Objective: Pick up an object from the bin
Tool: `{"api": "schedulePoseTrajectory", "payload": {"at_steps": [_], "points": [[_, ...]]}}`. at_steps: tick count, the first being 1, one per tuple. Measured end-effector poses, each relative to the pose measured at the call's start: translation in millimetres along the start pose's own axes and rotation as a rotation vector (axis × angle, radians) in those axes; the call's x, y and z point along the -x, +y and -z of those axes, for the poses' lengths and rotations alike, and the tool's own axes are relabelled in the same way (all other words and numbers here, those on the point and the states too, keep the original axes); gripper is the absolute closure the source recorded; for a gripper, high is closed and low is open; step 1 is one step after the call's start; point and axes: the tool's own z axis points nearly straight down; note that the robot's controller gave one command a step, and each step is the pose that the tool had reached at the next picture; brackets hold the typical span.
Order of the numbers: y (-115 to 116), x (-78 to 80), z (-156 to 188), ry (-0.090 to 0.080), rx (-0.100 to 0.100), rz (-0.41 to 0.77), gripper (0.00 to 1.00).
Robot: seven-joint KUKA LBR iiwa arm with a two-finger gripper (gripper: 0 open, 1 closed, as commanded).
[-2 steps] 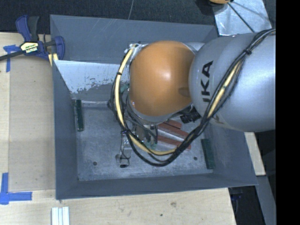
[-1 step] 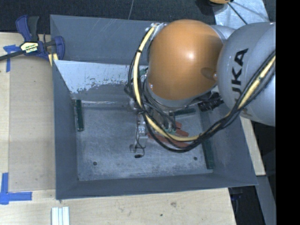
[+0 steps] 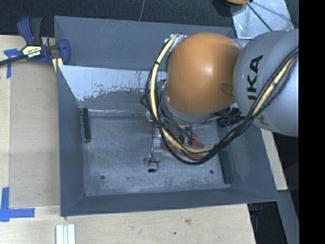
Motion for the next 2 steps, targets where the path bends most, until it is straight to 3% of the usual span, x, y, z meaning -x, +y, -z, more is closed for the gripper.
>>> {"api": "schedulePoseTrajectory", "payload": {"at_steps": [1,2], "points": [[-12,4.8,-25,0.016,-0.005,0.021,0.0],[-41,14.0,-69,0.002,-0.002,-0.099,0.0]]}}
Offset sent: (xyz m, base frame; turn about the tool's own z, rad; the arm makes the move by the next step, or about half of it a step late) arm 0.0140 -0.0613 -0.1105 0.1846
